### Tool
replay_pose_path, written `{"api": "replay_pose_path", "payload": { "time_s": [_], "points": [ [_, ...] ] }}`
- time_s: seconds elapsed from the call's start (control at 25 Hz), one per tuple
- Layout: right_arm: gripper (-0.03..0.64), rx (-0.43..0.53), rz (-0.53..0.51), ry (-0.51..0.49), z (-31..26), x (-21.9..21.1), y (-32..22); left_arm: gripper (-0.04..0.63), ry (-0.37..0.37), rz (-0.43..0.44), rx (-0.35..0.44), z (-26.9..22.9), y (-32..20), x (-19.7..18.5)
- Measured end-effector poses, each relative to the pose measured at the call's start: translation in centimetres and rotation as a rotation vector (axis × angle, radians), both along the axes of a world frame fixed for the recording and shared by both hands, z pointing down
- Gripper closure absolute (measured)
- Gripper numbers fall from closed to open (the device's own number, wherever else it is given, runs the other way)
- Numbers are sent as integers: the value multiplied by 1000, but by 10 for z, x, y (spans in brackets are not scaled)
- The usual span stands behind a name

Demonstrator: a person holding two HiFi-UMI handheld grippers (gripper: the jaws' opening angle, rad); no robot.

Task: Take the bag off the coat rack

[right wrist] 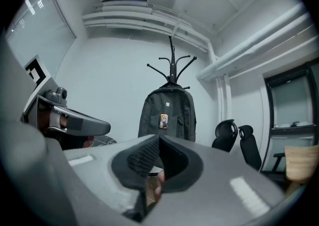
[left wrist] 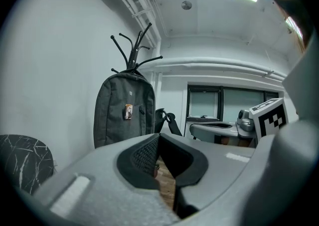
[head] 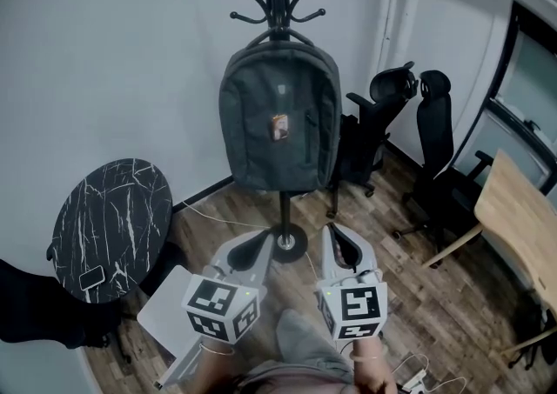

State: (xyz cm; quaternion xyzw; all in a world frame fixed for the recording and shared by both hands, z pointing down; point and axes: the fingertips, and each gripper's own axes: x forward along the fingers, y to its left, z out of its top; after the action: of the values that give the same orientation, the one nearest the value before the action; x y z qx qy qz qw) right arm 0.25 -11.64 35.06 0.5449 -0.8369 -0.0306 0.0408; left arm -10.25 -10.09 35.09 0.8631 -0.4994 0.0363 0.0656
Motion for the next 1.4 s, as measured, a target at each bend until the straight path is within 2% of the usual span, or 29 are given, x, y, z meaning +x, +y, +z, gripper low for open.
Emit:
{"api": "replay_pose_path", "payload": {
  "time_s": [0.68,1.4],
  "points": [
    [615,15,-41,-49,-6,-6,-70,586,-23,-21,5,-3,-75,-12],
    [614,10,-16,4,-7,-3,-142,584,-19,-84,25,-9,-146,-37]
  ]
}}
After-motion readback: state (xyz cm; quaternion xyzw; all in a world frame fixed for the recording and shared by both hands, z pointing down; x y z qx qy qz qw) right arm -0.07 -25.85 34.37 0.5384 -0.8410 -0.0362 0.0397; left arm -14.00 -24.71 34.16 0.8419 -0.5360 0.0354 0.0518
